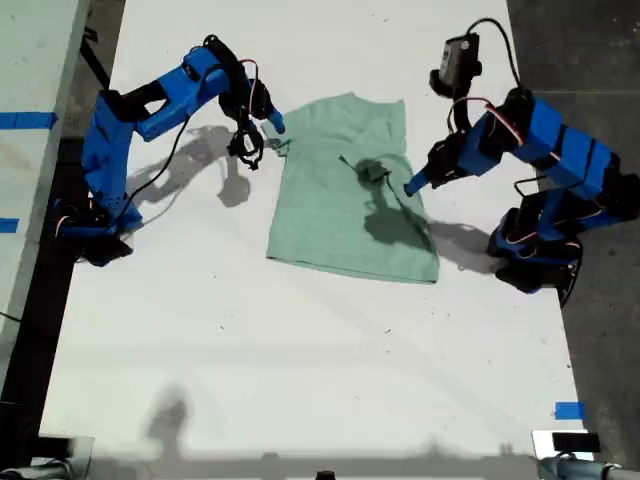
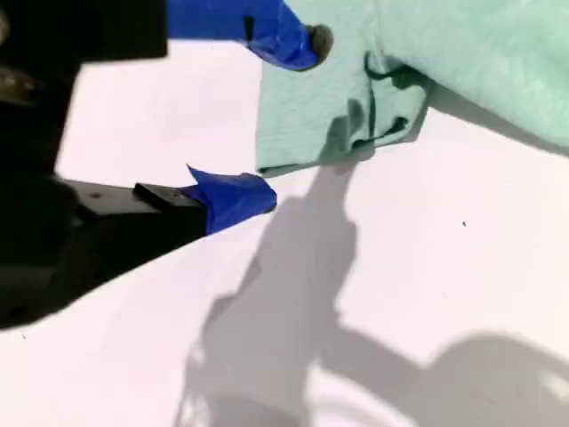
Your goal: Fold tshirt
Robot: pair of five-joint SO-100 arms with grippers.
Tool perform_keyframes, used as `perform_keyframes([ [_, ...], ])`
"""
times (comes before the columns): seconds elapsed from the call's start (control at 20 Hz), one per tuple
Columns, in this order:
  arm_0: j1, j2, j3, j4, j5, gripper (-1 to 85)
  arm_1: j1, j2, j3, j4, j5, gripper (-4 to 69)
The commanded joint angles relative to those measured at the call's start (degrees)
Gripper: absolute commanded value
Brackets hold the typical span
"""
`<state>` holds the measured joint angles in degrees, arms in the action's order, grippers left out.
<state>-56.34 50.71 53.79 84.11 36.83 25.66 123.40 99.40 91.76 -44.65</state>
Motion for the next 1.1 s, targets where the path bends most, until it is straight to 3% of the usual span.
perform_keyframes([
  [0.0,-1.49,-0.70,-3.25,-2.55,-0.62,23.1,-0.70,3.69,0.88,-2.64,0.88,20.3],
  [0.35,-4.31,-6.50,-3.78,-3.43,-1.32,24.2,-0.09,10.63,7.12,-4.13,1.14,19.3],
  [0.55,-5.19,-6.86,-3.87,-3.25,3.16,22.7,0.70,13.18,9.49,-4.92,0.70,18.8],
  [0.75,-6.59,-7.47,-3.69,0.79,3.96,23.3,1.67,17.14,12.39,-4.83,0.09,18.5],
  [1.05,-1.76,-2.72,-3.52,1.23,1.23,24.4,2.37,19.42,14.59,-4.66,-0.26,18.0],
])
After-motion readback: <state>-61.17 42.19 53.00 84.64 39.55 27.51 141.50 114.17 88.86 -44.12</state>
